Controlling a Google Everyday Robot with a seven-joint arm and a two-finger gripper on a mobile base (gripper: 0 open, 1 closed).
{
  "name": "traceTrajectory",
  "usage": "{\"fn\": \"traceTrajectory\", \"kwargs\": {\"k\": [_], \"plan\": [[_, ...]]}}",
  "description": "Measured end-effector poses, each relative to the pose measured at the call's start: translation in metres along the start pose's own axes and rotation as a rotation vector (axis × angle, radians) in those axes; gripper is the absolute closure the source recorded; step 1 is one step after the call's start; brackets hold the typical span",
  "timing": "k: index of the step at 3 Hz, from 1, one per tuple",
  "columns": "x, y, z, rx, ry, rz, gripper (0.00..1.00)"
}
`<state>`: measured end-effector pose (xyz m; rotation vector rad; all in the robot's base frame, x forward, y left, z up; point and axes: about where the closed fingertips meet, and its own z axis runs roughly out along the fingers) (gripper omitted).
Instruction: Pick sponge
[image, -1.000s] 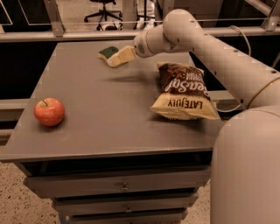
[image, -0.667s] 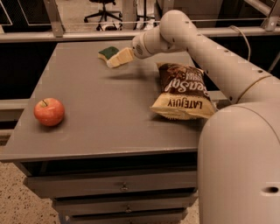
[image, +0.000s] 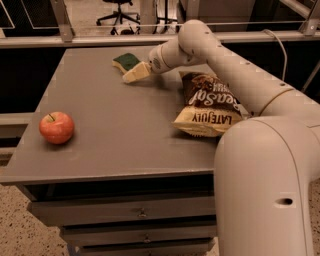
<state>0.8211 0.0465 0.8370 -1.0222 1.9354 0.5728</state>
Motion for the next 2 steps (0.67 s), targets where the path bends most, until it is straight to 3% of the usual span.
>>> {"fn": "traceTrajectory", "kwargs": {"k": [2], "plan": [[0.0023, 0.005, 0.0067, -0.021, 0.004, -0.004, 0.67]]}}
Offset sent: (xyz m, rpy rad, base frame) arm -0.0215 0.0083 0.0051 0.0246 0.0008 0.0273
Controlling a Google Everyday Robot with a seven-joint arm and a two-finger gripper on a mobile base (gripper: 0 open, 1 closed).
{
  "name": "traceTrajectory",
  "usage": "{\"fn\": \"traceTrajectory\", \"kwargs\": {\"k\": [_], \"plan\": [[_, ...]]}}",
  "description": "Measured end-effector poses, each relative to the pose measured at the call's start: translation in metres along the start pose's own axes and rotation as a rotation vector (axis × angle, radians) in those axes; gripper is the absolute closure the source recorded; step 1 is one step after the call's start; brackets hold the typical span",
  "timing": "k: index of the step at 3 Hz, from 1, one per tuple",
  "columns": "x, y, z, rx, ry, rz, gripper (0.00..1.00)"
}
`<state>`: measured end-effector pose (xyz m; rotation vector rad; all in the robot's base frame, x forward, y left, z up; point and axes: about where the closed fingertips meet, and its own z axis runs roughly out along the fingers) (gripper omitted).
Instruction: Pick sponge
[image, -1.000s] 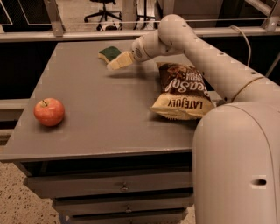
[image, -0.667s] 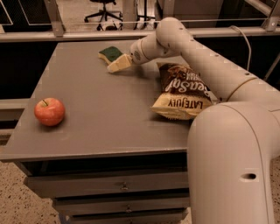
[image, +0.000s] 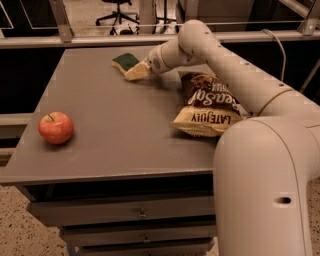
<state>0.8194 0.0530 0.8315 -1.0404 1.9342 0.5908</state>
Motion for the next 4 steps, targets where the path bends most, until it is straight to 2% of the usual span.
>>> {"fn": "traceTrajectory", "kwargs": {"k": [1, 2, 3, 4], "plan": [[-0.002, 0.0, -0.001, 0.0, 0.0, 0.0, 0.97], [-0.003, 0.0, -0.002, 0.0, 0.0, 0.0, 1.0], [-0.024, 0.018, -0.048, -0.021, -0.027, -0.052, 1.0], [-0.055, 0.055, -0.128, -0.118, -0.075, -0.181, 1.0]]}}
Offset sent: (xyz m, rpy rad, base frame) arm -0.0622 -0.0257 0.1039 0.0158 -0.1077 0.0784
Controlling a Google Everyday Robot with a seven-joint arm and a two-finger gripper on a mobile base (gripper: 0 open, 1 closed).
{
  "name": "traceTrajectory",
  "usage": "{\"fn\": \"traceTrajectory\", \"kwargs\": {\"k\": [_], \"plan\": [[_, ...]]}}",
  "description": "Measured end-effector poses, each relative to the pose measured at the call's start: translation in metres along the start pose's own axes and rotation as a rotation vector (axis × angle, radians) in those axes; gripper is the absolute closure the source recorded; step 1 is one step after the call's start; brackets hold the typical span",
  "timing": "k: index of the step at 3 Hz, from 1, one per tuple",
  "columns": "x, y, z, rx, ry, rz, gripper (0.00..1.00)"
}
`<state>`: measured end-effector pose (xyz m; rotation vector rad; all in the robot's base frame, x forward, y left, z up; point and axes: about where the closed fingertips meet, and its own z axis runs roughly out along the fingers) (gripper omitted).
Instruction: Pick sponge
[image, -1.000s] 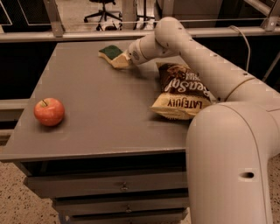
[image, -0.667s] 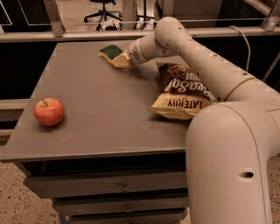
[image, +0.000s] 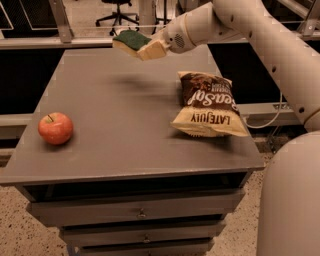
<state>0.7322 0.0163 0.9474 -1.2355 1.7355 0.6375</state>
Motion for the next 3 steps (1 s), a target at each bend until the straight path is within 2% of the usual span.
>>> {"fn": "traceTrajectory", "kwargs": {"k": [1, 2, 3], "plan": [[-0.011, 0.022, -0.026, -0.1, 0.019, -0.082, 1.0], [-0.003, 0.052, -0.035, -0.247, 0.06, -0.247, 1.0], [0.003, 0.063, -0.036, -0.31, 0.048, -0.371, 1.0]]}}
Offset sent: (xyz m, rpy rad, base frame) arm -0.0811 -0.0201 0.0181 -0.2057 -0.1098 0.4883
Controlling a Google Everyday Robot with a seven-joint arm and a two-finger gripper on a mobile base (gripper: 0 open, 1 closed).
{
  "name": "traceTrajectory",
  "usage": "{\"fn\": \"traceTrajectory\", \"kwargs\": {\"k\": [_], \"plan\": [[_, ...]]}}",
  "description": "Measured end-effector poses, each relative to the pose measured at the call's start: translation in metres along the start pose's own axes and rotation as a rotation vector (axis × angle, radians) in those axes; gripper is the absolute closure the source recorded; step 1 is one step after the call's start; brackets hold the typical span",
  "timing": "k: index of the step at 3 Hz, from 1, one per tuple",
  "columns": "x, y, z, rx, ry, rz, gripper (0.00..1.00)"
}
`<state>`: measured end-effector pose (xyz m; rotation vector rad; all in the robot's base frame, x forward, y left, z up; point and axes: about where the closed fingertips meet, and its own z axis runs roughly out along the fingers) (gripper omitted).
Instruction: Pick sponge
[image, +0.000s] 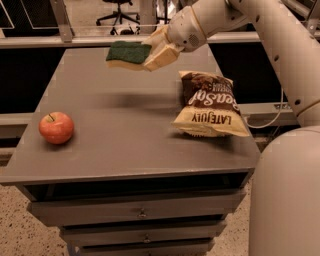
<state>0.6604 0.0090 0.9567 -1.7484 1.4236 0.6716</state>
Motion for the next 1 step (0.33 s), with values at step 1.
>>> {"fn": "traceTrajectory", "kwargs": {"k": [1], "plan": [[0.0, 0.0, 0.0001, 0.0, 0.0, 0.0, 1.0]]}}
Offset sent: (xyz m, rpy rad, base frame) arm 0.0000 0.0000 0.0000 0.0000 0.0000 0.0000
